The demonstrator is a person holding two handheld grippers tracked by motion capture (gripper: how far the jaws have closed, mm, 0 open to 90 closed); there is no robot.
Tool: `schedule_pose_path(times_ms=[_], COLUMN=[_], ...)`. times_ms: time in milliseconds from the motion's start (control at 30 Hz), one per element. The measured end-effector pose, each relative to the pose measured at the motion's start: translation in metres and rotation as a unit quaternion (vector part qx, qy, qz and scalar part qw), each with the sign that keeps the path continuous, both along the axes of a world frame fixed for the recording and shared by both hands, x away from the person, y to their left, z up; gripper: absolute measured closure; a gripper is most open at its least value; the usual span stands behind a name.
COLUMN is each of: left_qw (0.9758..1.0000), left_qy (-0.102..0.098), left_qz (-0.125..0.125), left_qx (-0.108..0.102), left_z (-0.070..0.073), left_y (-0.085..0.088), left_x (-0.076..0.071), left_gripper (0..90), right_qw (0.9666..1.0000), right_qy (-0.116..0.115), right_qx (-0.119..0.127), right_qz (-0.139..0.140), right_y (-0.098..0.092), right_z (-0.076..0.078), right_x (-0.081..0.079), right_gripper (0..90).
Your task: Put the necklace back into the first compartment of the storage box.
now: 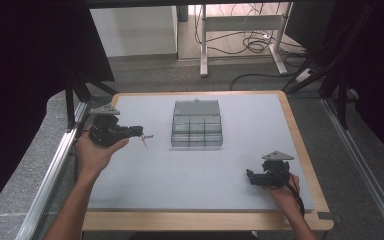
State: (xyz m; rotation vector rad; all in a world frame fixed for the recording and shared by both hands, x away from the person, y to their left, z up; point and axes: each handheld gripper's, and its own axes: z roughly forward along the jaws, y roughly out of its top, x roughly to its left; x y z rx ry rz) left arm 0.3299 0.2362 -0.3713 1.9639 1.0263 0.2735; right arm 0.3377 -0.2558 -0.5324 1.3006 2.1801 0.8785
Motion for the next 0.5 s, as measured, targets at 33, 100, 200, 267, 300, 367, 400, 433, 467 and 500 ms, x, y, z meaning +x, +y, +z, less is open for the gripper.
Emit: schedule_pose_path(times_ms=[33, 100, 200, 267, 300, 367, 400, 433, 467, 500], left_qw=[1.0, 1.0, 1.0, 1.0, 1.0, 1.0, 1.0, 1.0, 1.0, 1.0], left_qy=[0.0, 0.001, 0.001, 0.0, 0.0, 0.0, 0.001, 0.001, 0.003, 0.002], left_qz=[-0.001, 0.0, 0.0, 0.0, 0.001, 0.001, 0.002, 0.001, 0.002, 0.001], left_qx=[0.001, 0.001, 0.002, 0.002, 0.002, 0.002, 0.001, 0.0, 0.0, 0.002], left_z=[0.001, 0.003, 0.005, 0.007, 0.008, 0.008, 0.008, 0.008, 0.007, 0.007], left_y=[0.0, -0.001, -0.003, -0.005, -0.005, -0.007, -0.008, -0.008, -0.01, -0.011], left_x=[0.001, 0.003, 0.005, 0.008, 0.009, 0.011, 0.012, 0.012, 0.014, 0.015], left_gripper=[90.0, 90.0, 90.0, 90.0, 90.0, 90.0, 90.0, 90.0, 90.0, 90.0], right_qw=[1.0, 1.0, 1.0, 1.0, 1.0, 1.0, 1.0, 1.0, 1.0, 1.0], right_qy=[0.0, 0.0, 0.0, 0.0, 0.0, 0.0, 0.0, 0.0, 0.0, 0.0], right_qx=[0.0, 0.0, 0.0, 0.0, 0.0, 0.001, 0.0, 0.0, 0.001, 0.0], right_qz=[0.0, 0.0, 0.0, 0.0, 0.0, 0.0, 0.0, 0.0, 0.0, 0.0], right_y=[0.0, 0.0, 0.0, 0.0, 0.0, 0.0, 0.0, 0.0, 0.0, 0.0], right_z=[0.0, 0.0, 0.0, 0.0, 0.0, 0.0, 0.0, 0.0, 0.0, 0.0], right_x=[0.0, 0.0, 0.0, 0.0, 0.0, 0.0, 0.0, 0.0, 0.0, 0.0], right_gripper=[6.0, 5.9, 5.9, 5.9, 6.0, 5.9, 5.9, 5.9, 5.9, 5.9])
